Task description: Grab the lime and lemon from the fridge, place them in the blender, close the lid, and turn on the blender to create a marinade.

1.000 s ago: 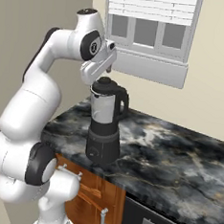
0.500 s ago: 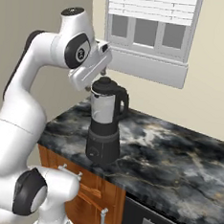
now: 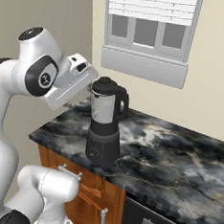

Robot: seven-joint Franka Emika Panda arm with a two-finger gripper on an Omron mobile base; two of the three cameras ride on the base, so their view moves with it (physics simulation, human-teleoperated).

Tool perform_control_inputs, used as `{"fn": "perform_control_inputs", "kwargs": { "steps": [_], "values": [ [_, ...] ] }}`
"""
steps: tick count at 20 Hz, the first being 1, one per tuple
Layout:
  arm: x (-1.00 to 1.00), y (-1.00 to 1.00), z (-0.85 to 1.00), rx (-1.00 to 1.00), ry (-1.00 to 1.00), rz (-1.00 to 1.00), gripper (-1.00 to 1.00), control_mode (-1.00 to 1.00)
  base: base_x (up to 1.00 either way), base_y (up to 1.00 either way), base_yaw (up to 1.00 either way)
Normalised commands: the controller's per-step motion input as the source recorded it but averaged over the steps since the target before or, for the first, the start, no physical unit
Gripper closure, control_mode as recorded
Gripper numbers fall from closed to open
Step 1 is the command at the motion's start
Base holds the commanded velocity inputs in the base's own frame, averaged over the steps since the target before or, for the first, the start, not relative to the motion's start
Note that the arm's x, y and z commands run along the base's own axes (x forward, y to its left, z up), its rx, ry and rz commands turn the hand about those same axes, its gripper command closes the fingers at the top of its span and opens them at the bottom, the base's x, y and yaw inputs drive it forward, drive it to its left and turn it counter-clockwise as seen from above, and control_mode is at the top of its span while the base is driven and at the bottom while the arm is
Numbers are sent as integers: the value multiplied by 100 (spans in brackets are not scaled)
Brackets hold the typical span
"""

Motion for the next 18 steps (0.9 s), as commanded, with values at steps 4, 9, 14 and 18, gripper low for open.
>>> {"fn": "perform_control_inputs", "kwargs": {
  "steps": [4, 9, 14, 18],
  "values": [
    [-37, 31, -18, 9, -5, -48, -100, -100, 0, 0, 0],
    [-31, 19, -8, 18, -5, -46, -100, -100, 0, 0, 0],
    [-13, 3, -14, 27, -11, -35, -100, -100, 0, 0, 0],
    [-3, 0, -28, 24, -22, -24, -100, -100, 0, 0, 0]
  ]
}}
